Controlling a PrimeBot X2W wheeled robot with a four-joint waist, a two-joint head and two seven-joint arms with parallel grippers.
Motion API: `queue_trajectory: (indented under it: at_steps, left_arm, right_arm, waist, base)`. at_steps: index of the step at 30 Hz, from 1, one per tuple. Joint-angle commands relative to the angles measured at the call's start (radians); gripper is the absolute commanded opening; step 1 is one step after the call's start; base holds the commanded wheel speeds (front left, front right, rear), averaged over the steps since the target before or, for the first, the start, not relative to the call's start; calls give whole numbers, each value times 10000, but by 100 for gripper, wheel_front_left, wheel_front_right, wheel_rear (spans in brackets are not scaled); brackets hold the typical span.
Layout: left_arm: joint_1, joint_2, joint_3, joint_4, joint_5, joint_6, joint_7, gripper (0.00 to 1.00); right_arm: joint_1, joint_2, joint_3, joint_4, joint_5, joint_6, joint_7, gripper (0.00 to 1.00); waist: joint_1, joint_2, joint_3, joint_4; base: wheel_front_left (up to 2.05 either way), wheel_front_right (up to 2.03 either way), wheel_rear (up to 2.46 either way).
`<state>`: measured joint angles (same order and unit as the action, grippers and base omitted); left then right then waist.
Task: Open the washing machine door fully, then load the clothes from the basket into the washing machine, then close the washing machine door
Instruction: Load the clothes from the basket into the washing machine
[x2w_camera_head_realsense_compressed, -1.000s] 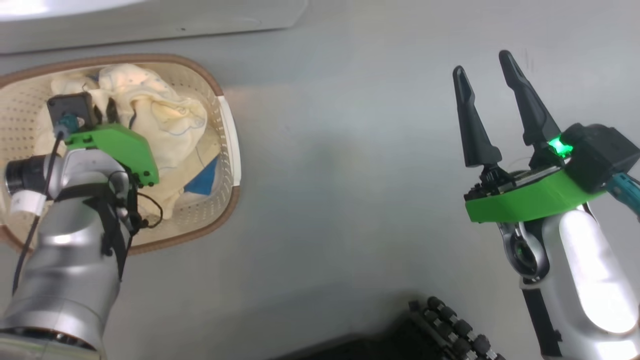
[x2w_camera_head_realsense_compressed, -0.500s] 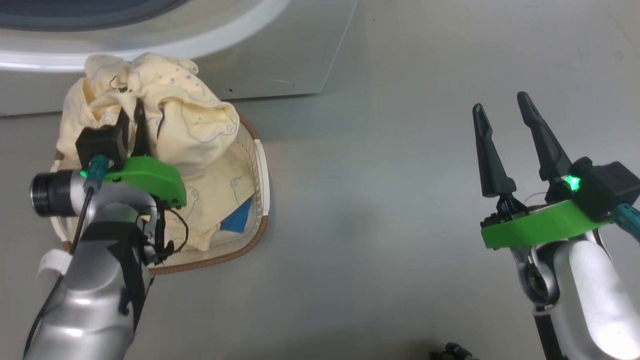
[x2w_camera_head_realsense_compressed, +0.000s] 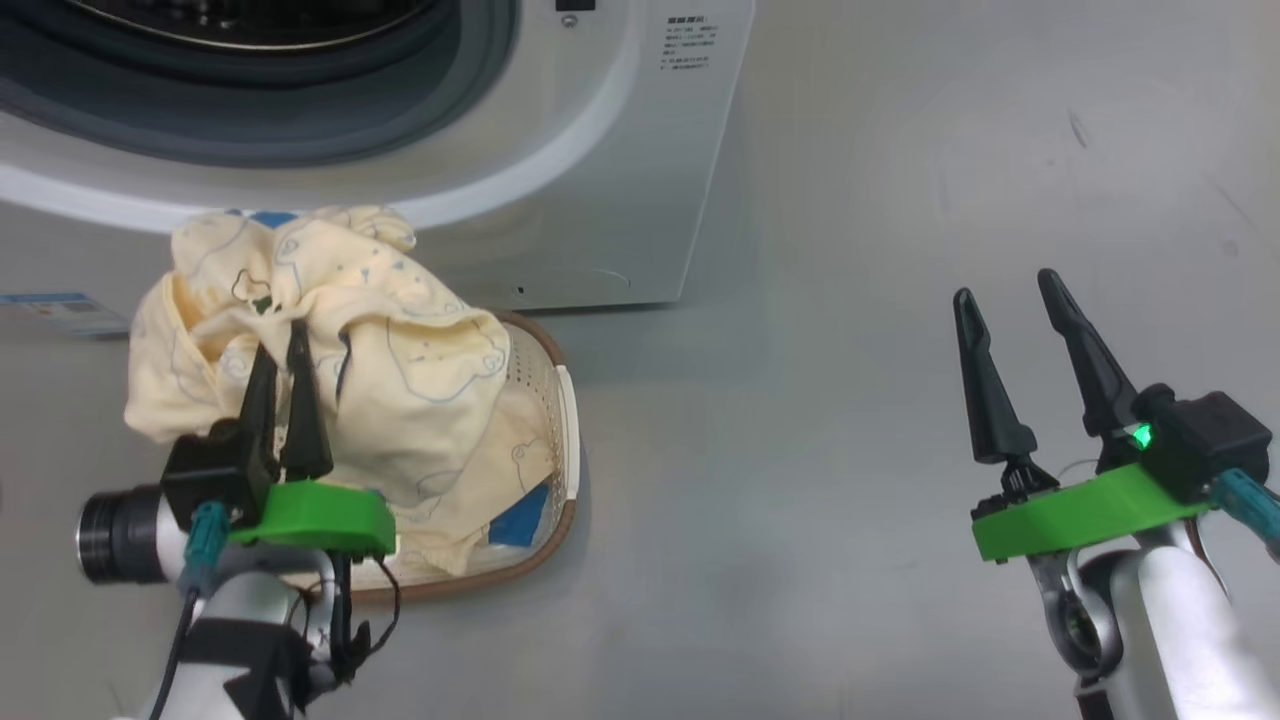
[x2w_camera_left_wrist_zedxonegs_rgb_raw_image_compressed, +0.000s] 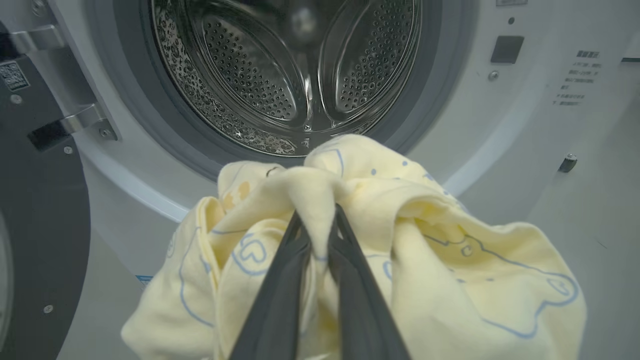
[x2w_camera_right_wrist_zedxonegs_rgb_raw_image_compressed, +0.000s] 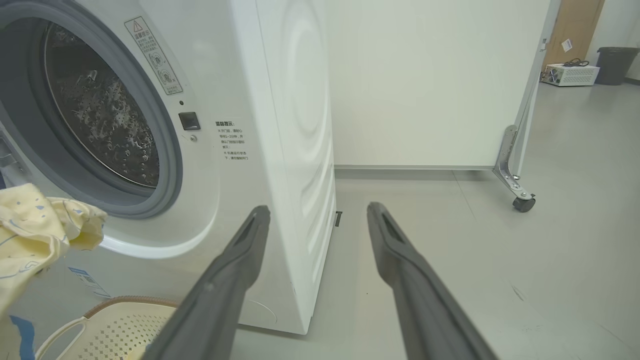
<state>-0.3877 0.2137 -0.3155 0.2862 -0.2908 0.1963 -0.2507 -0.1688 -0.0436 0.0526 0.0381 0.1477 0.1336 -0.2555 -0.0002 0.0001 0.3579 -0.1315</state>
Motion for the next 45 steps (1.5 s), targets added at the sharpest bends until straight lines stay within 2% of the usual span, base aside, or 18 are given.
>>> queue_trajectory:
  at_steps: [1, 10, 25, 45]
  left_arm:
    - [63, 385, 407, -503, 55, 118, -96, 0]
    - [1625, 523, 311, -1796, -86, 433, 273, 0]
    - [3013, 590, 81, -2222, -430, 516, 583, 0]
    - [3045, 659, -56, -2367, -503, 595, 667, 0]
  right_arm:
    - [114, -66, 124, -242, -98, -29, -63, 100]
    - [848, -66, 90, -54, -196, -29, -63, 100]
    - [1795, -66, 11, -108, -283, -29, 139, 100]
    - [1878, -66, 184, -118, -96, -29, 126, 100]
  waist:
    - [2, -1, -397, 165]
    - [2, -1, -1563, 378]
    - [2, -1, -2900, 648]
    - [2, -1, -2908, 771]
  base:
    - [0, 0, 0]
    - [0, 0, 0]
    - [0, 0, 0]
    - [0, 0, 0]
